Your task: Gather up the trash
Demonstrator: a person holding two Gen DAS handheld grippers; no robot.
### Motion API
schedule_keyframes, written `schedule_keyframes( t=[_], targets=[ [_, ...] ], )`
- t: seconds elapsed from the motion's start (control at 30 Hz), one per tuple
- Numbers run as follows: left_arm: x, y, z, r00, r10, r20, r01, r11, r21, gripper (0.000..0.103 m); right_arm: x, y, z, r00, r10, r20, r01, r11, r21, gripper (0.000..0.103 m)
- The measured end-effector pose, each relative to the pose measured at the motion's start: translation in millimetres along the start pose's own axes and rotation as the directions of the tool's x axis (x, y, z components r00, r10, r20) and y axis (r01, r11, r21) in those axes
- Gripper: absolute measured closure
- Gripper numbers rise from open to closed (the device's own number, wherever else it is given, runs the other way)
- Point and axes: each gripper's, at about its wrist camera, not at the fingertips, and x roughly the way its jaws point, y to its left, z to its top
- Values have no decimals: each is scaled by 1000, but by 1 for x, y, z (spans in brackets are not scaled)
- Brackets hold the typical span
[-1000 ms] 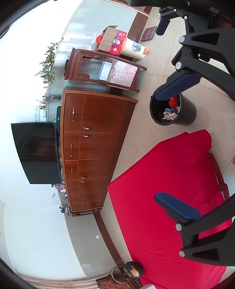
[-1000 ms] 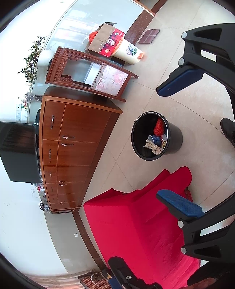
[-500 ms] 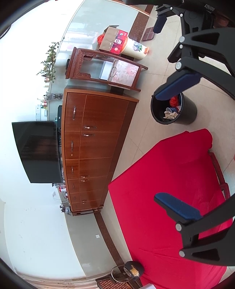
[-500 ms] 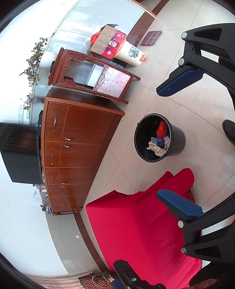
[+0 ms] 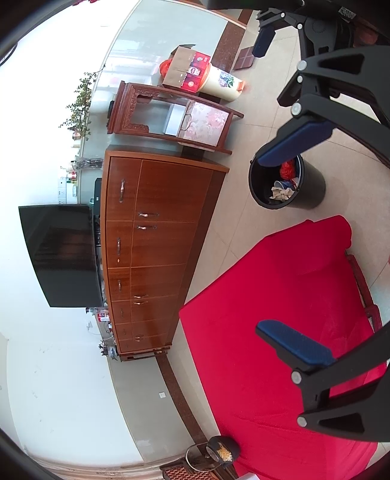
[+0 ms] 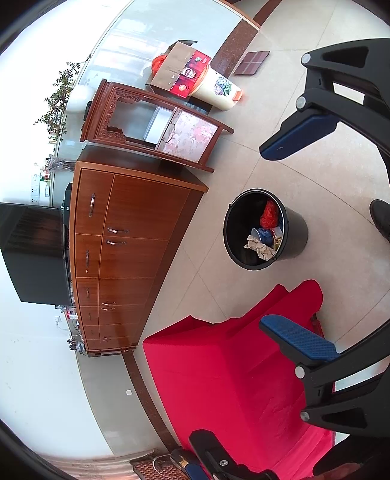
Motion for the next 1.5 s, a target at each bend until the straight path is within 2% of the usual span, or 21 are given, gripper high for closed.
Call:
schedule_keyframes(
  t=[1.4,1.5],
  targets=[
    [-2,-4,-1,1000,-14,2,14,1000,26,0,-2,0,2,1000,0,11,0,1000,0,0],
    [0,-4,-1,999,-36,-8,36,999,24,0,-2,0,2,1000,-2,12,2,1000,-1,0]
  ],
)
